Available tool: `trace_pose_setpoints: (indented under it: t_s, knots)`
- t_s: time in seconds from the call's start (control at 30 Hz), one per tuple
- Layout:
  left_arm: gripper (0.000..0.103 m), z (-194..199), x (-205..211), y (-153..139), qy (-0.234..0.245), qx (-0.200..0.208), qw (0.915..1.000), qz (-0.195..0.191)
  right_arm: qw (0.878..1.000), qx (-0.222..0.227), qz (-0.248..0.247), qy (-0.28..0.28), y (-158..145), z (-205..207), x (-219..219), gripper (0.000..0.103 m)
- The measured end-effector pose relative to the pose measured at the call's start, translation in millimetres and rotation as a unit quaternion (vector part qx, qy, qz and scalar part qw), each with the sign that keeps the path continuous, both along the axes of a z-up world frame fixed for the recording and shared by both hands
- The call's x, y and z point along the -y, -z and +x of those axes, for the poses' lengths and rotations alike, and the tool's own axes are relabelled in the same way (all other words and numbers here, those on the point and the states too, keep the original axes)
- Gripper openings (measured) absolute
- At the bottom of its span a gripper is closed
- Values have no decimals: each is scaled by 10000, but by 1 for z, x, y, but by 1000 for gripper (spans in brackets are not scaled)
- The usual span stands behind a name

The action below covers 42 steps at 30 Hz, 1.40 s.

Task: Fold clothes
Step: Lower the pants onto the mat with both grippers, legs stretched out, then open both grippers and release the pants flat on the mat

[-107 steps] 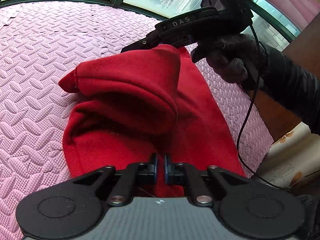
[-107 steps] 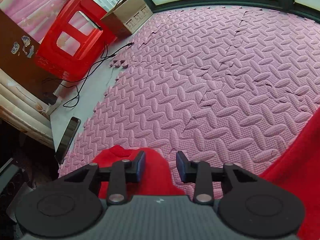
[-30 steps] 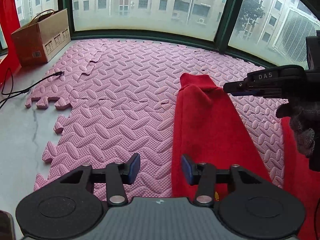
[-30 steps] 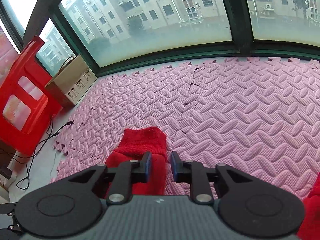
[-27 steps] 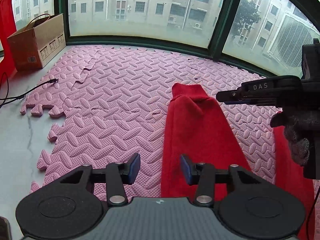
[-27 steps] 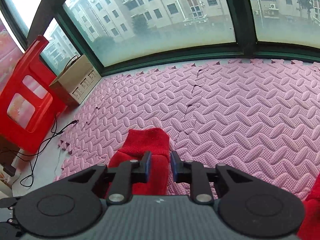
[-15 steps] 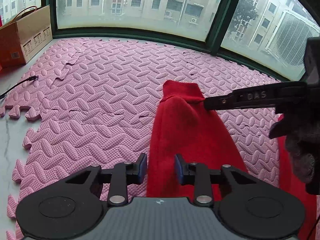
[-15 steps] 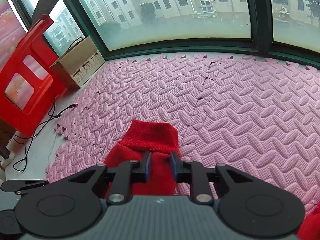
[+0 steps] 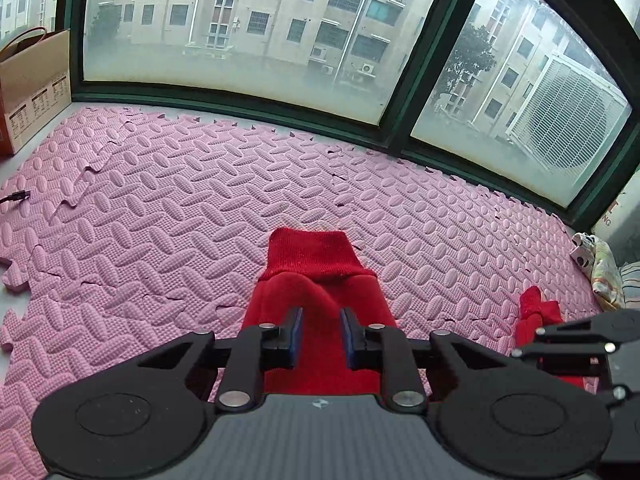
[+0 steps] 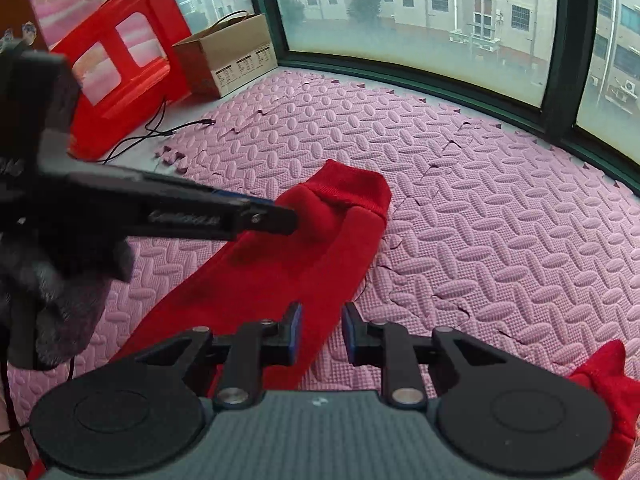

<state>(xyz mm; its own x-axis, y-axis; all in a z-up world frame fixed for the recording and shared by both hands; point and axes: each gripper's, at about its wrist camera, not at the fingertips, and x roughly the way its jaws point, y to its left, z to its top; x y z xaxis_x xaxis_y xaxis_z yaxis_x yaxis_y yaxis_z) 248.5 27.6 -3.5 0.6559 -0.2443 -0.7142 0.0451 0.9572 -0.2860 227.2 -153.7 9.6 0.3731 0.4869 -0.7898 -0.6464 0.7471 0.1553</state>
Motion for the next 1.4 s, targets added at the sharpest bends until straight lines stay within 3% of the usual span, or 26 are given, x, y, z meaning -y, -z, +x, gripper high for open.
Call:
trace_pose_setpoints:
  t_s: [0.2, 0.37, 0.5, 0.7, 0.87, 1.0, 1.1, 1.13, 1.27, 1.4]
  knots:
    - [15, 16, -13, 15, -201, -140, 9997, -48, 9977, 252, -81, -628, 7, -28, -18, 22]
    - [13, 23, -25, 26, -327, -249, 9991, -42, 9975, 211, -163, -655, 17, -35, -21, 22]
    - [13, 15, -25, 18, -309, -204, 9993, -31, 9967, 323, -191, -725, 11, -48, -18, 22]
    - [13, -29, -20, -2, 103, -147, 9998, 96, 9926, 446, -441, -1044, 14, -73, -24, 22]
    - [13, -87, -14, -2, 348, -302, 9977, 506, 9908, 490, -480, -1167, 18, -95, -32, 24]
    - [22, -131, -15, 6, 318, -450, 9963, 659, 9911, 417, -426, -1188, 19, -109, -38, 28]
    - [38, -155, -17, 8, 204, -482, 9966, 634, 9926, 331, -309, -1130, 20, -116, -39, 29]
    - [38, -161, -18, 8, 161, -478, 9969, 597, 9930, 302, -270, -1111, 20, -118, -40, 32]
    - [36, -173, -21, 11, 11, -493, 9974, 524, 9935, 213, -184, -1107, 22, -129, -43, 36]
    - [19, -181, -17, 11, 64, -430, 9954, 851, 9927, 170, -40, -1196, 22, -141, -50, 42]
